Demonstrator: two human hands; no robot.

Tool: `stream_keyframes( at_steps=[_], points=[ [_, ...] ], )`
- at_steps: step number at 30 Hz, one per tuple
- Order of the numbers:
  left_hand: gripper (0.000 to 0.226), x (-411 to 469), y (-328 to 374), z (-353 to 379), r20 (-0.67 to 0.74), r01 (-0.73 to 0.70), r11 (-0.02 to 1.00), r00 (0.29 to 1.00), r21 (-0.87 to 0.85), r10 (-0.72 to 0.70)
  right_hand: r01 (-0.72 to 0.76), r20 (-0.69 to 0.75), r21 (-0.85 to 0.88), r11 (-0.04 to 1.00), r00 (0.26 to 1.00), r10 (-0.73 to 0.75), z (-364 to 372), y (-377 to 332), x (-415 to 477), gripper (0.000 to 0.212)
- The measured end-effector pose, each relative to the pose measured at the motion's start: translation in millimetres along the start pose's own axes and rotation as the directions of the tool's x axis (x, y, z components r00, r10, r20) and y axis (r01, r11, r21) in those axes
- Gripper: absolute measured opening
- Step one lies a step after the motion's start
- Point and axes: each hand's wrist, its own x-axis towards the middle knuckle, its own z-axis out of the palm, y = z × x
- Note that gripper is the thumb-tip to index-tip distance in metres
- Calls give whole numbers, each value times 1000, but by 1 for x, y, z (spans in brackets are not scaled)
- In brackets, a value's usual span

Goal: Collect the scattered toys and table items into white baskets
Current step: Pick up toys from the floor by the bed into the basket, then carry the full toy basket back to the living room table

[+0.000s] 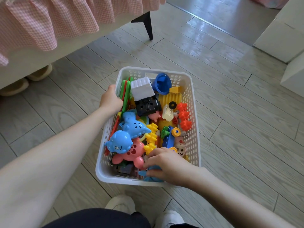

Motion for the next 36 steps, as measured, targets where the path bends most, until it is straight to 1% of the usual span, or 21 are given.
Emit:
stream_keyframes(
  at_steps=[1, 2, 3, 4, 5, 6, 7, 8, 9, 12, 13, 14, 16, 17, 18, 20, 23, 26, 29, 36],
  points=[
    [34, -2, 0, -3, 26, 6, 1000, 1000, -17, -6, -5, -16, 80, 997, 1000, 6, -4, 3, -2, 30],
    [28, -5, -1, -6, 52, 12, 1000, 999, -28, -11, -17, -87, 160, 987, 996, 31, -9, 7, -4, 28],
    [24, -10, -3, -8, 78, 20, 999, 997, -39, -17, -26, -235, 226, 974, 969, 80, -15, 14, -7, 23],
    [22, -15, -7, -10, 100, 32, 998, 995, -52, -27, -36, -420, 279, 960, 894, 155, -22, 22, -9, 18],
    [24, -21, -11, -10, 122, 51, 996, 992, -67, -43, -50, -586, 318, 947, 775, 237, -28, 32, -11, 14],
    [27, -27, -16, -11, 141, 74, 994, 988, -82, -62, -70, -696, 350, 934, 648, 310, -34, 41, -11, 13],
    [30, -33, -20, -11, 156, 98, 990, 984, -103, -81, -99, -746, 387, 917, 550, 374, -38, 51, -11, 13],
    [33, -38, -25, -11, 168, 123, 983, 981, -135, -99, -132, -753, 429, 894, 495, 434, -40, 59, -10, 15],
    [36, -43, -28, -11, 179, 147, 973, 977, -177, -115, -163, -738, 468, 868, 469, 486, -39, 66, -8, 20],
    [33, -56, -36, -8, 217, 198, 930, 967, -309, -134, -190, -682, 568, 801, 437, 587, -29, 77, -4, 42],
    [30, -60, -37, -7, 221, 203, 919, 966, -337, -132, -183, -651, 615, 767, 431, 625, -25, 79, -3, 45],
    [28, -61, -37, -7, 218, 205, 911, 967, -358, -132, -173, -595, 676, 716, 445, 669, -22, 80, -3, 42],
    [31, -63, -36, -7, 200, 204, 897, 971, -391, -134, -147, -417, 814, 561, 523, 743, -21, 81, -1, 18],
    [32, -63, -35, -7, 189, 201, 895, 973, -397, -134, -147, -343, 856, 496, 558, 756, -22, 80, -1, 14],
    [32, -63, -33, -8, 181, 198, 896, 974, -398, -135, -150, -299, 876, 459, 578, 759, -23, 80, -1, 19],
    [30, -62, -26, -8, 179, 190, 898, 976, -397, -127, -140, -259, 897, 419, 601, 756, -28, 82, -2, 23],
    [33, -56, -13, -8, 171, 162, 897, 980, -412, -99, -123, -244, 911, 393, 608, 756, -43, 86, -1, 24],
    [33, -38, 5, -10, 160, 139, 899, 984, -415, -78, -113, -266, 907, 405, 591, 762, -70, 90, 4, 29],
    [33, -23, 31, -20, 161, 127, 905, 985, -405, -66, -116, -278, 904, 412, 572, 772, -104, 87, 7, 28],
    [34, -14, 113, -82, 134, 125, 916, 988, -381, -79, -136, -289, 895, 425, 548, 785, -198, 50, -10, 31]
  ],
)
